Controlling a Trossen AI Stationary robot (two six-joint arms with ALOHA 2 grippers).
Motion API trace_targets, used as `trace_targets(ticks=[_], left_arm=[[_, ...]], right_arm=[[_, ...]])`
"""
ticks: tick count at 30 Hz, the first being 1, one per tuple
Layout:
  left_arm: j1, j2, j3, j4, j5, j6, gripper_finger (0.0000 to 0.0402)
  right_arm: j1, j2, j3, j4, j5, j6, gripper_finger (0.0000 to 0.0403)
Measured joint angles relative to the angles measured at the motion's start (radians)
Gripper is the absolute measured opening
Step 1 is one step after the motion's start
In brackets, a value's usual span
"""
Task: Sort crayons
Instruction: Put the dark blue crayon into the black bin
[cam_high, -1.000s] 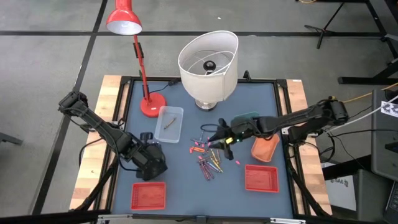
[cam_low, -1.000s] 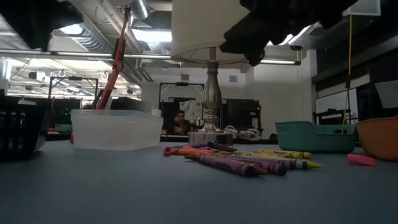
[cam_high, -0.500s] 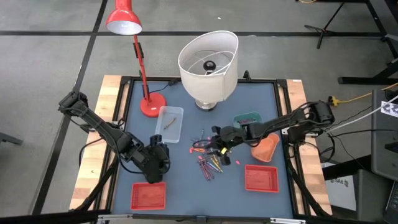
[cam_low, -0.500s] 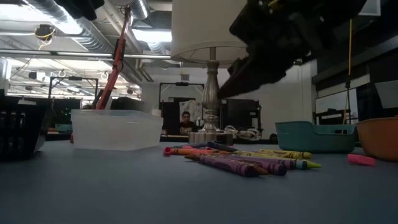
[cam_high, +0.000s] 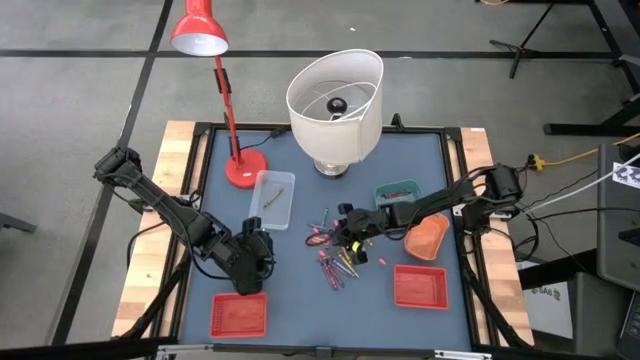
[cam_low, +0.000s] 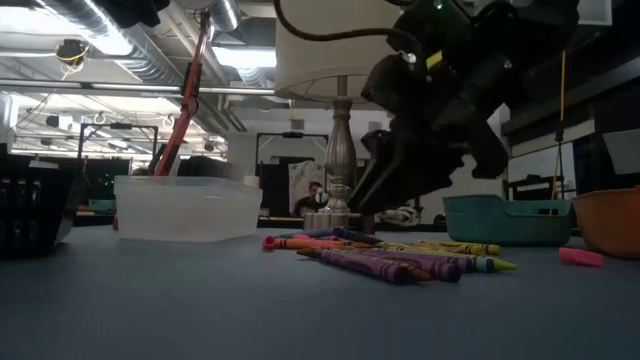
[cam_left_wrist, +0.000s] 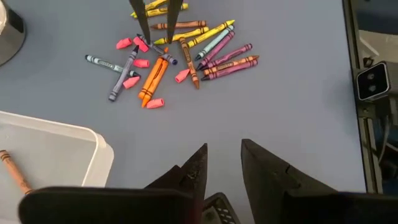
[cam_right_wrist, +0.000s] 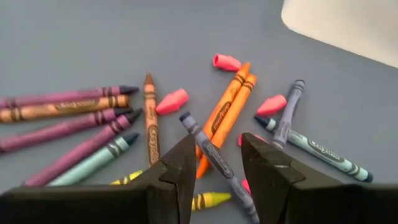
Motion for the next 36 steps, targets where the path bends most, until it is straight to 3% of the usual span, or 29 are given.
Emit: trace_targets(ticks=[36], left_arm=[[0.0, 0.0, 0.0, 0.012, -0.005, -0.004, 0.0082]], right_arm=[[0.0, 0.057, 0.001, -0.047, 0.052, -0.026, 0.0127]])
